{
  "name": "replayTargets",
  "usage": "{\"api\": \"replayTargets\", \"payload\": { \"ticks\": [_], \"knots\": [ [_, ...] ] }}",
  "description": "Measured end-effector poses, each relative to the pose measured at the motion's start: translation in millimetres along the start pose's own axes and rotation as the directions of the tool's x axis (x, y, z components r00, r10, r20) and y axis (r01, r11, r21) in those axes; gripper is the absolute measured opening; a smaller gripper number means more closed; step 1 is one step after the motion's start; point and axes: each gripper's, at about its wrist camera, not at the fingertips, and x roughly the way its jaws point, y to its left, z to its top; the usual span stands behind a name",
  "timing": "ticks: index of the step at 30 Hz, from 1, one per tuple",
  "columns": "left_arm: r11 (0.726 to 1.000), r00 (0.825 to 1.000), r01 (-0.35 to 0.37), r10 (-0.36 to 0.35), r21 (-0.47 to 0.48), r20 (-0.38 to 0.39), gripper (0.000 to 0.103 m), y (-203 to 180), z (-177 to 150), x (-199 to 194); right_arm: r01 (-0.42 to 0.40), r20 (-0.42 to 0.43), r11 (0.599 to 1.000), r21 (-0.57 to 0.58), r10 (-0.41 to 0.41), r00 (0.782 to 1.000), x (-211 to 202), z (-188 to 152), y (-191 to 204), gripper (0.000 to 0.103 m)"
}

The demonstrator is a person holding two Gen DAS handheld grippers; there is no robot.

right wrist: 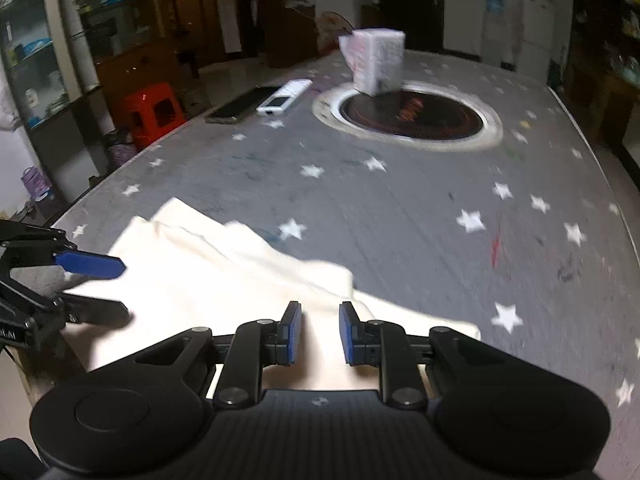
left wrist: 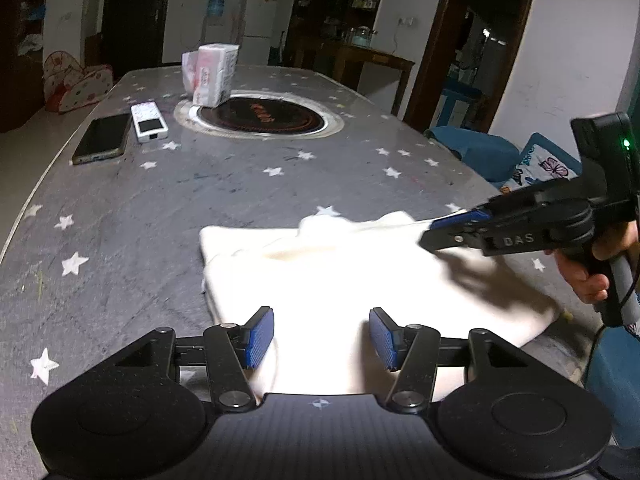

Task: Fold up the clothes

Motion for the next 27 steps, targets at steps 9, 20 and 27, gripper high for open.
{"api": "replayTargets", "payload": {
  "ticks": [9,20,27],
  "knots": [
    [0.999,0.999,-0.031,0.031,-0.008,-0.009,0.060,0,1,-3,0.014,0.036,1.000,-0.009,-0.013,0.999,-15,-3,7,0.021],
    [0.991,0.991,-0.131,0.131,-0.016,-0.013,0.081,2,4,-12,0.037,0.042,0.996,-0.081,-0.034,0.999,-33,-15,30,0.029],
    [0.983,0.984,-0.177,0.177,-0.041,-0.019,0.092,7,5,-14,0.023,0.039,0.988,-0.153,-0.018,0.999,-37,-24,54,0.032]
  ]
}}
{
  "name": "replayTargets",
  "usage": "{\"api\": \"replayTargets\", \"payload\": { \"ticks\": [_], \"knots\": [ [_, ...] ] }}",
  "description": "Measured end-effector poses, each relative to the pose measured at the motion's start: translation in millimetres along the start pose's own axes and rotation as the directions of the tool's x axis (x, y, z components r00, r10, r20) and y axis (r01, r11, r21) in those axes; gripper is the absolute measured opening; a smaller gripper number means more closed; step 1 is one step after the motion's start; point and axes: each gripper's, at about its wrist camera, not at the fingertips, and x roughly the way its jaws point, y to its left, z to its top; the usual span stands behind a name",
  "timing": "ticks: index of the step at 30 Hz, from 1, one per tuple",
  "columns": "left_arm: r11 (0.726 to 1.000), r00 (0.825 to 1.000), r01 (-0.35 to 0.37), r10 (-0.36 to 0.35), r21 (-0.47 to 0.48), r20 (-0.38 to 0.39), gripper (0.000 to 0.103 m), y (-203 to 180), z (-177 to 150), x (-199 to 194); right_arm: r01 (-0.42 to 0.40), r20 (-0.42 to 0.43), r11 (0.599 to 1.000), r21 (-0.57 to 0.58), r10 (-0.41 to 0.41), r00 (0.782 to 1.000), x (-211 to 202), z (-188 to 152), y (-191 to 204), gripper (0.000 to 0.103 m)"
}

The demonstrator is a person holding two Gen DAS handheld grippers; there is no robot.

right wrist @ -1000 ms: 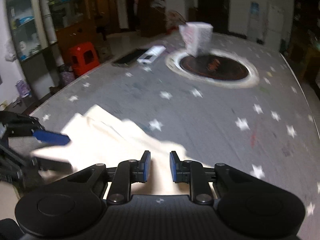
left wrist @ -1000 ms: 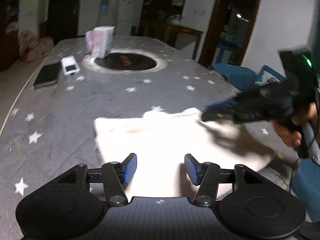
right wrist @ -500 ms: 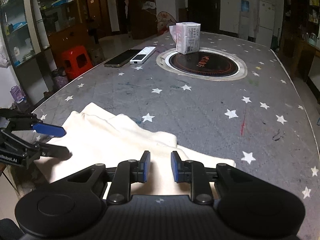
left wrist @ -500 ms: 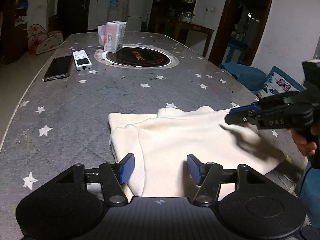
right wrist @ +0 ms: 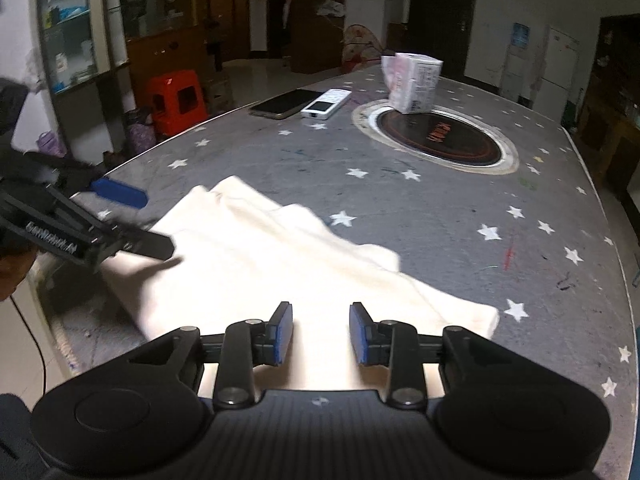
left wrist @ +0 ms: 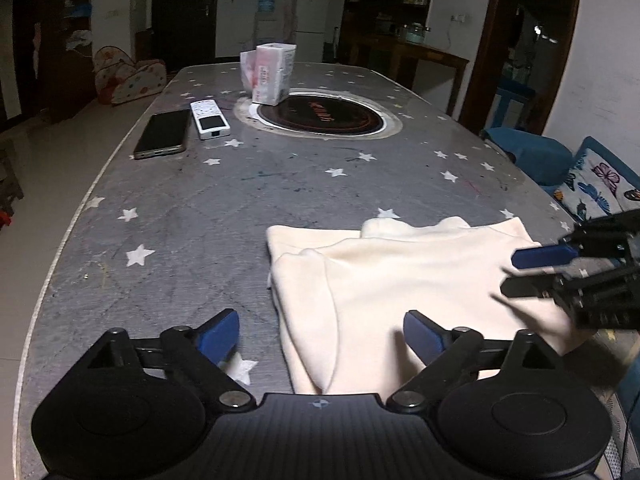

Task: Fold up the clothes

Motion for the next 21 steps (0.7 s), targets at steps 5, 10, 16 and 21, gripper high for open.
{"api": "replayTargets", "payload": {
  "ticks": [5,10,16,21],
  "knots": [
    [1.000,1.000,-0.021,0.021,-0.005,-0.011,0.096,0,1,2,-0.015,0.002,0.999,-0.035,0.015,1.000,-3,-3,16,0.037],
    [0.999,0.999,-0.049,0.049,-0.018,-0.015,0.101,3,2,2,-0.025,0.010,0.996,-0.089,0.026,1.000,-7,-4,33,0.041],
    [0.996,0.997,-0.076,0.076,-0.045,-0.010,0.103,10,7,1,-0.046,0.006,0.984,-0.174,0.048,0.999,-5,-3,57,0.041],
    [0.993,0.996,-0.091,0.090,-0.075,-0.022,0.103,20,11,3,-0.079,0.008,0.965,-0.250,0.083,0.996,-3,-1,77,0.041]
  ]
}}
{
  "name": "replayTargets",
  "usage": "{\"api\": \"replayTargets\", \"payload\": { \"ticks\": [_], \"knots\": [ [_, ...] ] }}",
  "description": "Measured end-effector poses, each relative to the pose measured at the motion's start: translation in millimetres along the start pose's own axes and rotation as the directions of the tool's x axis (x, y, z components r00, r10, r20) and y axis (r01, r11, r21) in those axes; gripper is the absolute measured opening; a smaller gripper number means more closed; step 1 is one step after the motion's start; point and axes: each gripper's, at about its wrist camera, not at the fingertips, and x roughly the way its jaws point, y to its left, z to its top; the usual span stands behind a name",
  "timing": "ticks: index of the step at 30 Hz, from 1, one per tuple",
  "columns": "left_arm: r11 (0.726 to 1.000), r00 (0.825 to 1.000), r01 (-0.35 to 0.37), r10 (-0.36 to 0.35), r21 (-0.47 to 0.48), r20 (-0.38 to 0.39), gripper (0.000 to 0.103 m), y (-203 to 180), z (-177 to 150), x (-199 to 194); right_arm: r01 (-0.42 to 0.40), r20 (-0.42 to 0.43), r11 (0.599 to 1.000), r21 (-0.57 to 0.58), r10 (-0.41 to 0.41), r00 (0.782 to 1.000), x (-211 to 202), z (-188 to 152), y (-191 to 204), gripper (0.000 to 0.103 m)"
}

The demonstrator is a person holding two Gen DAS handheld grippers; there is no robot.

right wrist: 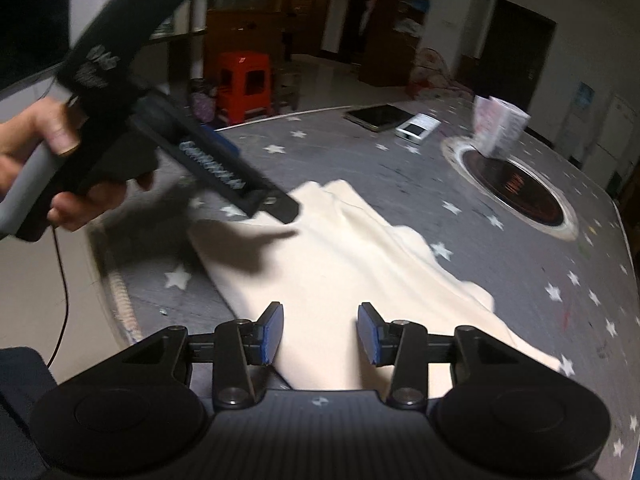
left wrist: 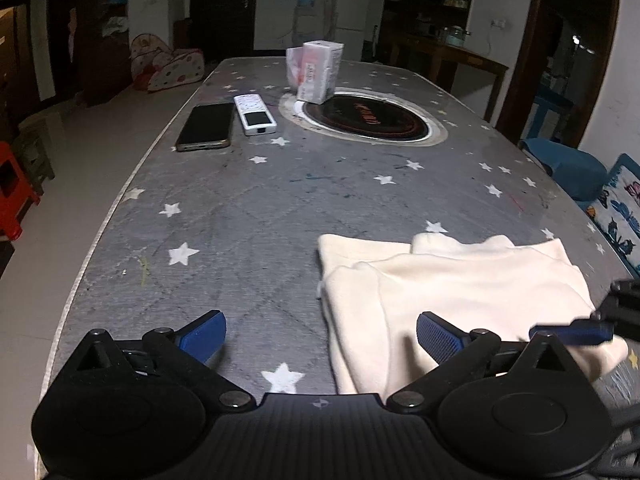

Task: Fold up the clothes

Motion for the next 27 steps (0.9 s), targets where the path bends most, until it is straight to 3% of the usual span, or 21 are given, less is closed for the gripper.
{"api": "replayTargets", "payload": {
  "ticks": [8,10,27],
  "knots": [
    [0.998,1.000,-0.002,0.001,-0.055,-0.026,0.103,13,3,5,-0.048,-0.001,0.996,-0.073,0.048,0.999,11,9,19,0.042],
    [0.998,1.000,-0.003,0.001,-0.064,-0.030,0.103,14,3,6,-0.054,0.000,0.995,-0.082,0.055,0.999,13,10,22,0.046],
    [0.995,1.000,0.015,-0.018,-0.098,-0.025,0.103,12,10,7,-0.059,0.006,0.995,-0.074,0.060,0.998,22,15,24,0.053]
  ]
}}
